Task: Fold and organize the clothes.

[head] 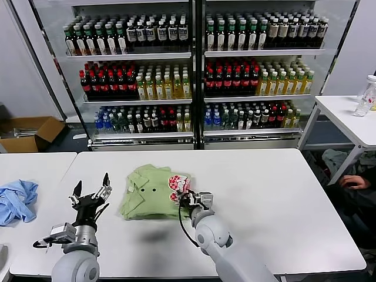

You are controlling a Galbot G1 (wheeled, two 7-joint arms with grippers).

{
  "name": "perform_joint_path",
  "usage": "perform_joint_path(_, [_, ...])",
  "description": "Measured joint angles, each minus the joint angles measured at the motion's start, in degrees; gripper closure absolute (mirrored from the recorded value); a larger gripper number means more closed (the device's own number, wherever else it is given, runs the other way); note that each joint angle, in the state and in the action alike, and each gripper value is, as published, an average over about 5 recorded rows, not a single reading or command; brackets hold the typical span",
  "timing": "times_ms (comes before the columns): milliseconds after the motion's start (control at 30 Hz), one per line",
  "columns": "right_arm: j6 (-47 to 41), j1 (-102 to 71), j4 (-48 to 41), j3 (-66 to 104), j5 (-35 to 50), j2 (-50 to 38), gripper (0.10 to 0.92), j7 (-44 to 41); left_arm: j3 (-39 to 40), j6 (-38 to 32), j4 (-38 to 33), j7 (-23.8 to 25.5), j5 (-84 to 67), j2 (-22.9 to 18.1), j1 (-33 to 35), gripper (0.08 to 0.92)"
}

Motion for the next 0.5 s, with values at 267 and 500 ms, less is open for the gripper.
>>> perform_joint_path(267, [-0.53, 1.82, -2.42, -0.13, -0.4, -0.13, 0.786, 0.52, -0.83, -0.22, -0.36, 0.0, 0.04, -0.04, 1.07, 0.177])
perform_joint_path(500, [-1.01, 2.06, -2.04, 1.65, -1.33, -3.34, 0.918, 0.17, -0.62, -0.33, -0.2, 0.16, 0.71, -0.38, 1.22, 0.177])
